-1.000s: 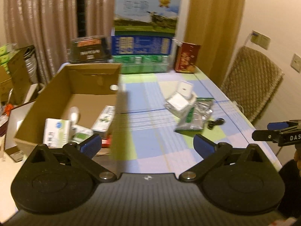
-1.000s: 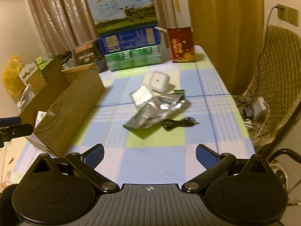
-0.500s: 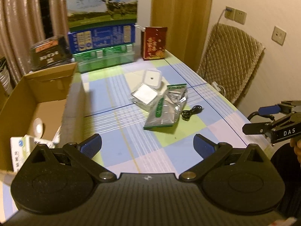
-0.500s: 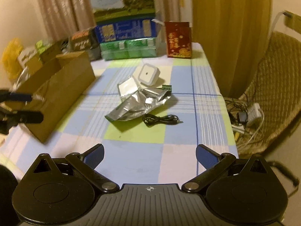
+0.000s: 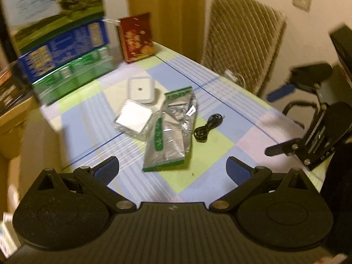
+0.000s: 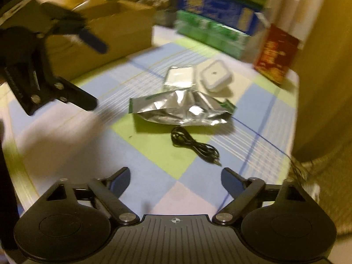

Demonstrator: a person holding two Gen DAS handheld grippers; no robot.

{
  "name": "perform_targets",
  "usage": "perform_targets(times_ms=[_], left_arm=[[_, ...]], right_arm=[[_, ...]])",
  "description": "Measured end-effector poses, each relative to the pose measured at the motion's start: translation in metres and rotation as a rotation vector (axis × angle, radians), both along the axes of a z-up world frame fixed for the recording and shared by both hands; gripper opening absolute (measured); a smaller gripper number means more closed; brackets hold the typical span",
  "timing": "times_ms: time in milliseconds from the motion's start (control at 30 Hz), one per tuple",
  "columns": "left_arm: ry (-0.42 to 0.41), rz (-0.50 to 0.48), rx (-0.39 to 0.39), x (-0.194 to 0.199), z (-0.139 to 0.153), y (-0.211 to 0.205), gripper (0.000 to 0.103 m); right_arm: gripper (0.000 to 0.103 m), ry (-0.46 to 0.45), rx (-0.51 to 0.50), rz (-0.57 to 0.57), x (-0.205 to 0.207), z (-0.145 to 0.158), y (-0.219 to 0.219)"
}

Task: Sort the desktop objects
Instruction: 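Move both open tools back over the foil bag and black cable, then grasp the leaf-print foil bag with the left tool while the right grasps the black cable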

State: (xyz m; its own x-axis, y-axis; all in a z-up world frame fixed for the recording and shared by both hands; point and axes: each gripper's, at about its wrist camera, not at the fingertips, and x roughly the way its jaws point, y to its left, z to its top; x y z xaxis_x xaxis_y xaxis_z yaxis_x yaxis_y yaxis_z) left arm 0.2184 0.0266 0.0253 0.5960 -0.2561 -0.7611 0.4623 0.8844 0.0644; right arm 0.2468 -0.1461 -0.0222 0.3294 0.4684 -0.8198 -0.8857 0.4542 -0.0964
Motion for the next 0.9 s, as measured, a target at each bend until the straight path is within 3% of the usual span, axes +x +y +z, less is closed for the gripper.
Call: perform_targets(times_ms=[200,400,633,767,900], left_arm=[[0.051,-0.082,0.048,0.033,-0.028,-0.018,0.102],[0.087,-0.151,0.101,0.060,-0.051,-0.031,0.102],[0.107,-0.187,0.107,0.085,-0.072,-0.032,0.097],[0.122,-0.184,0.095,0.097,-0.081,-0.034,0.094],[0.134,-0.181,0.090,0.108,-0.091,-0.037,0.087]], right_arm=[[0.066,-0.052,-0.086,0.201,0.025,-0.021,0.022],[0.062,-0.087,-0.176,0.339,0.045,-0.040,0.043],[0.056,-0.059,-0.228,0.378,0.071,-0.057,0.053],[0.053,-0.025,-0.204,0.365,0.081,-0.058,0.054],[0.040,0.062,-0.177,0.315,0.093,-0.058,0.055]])
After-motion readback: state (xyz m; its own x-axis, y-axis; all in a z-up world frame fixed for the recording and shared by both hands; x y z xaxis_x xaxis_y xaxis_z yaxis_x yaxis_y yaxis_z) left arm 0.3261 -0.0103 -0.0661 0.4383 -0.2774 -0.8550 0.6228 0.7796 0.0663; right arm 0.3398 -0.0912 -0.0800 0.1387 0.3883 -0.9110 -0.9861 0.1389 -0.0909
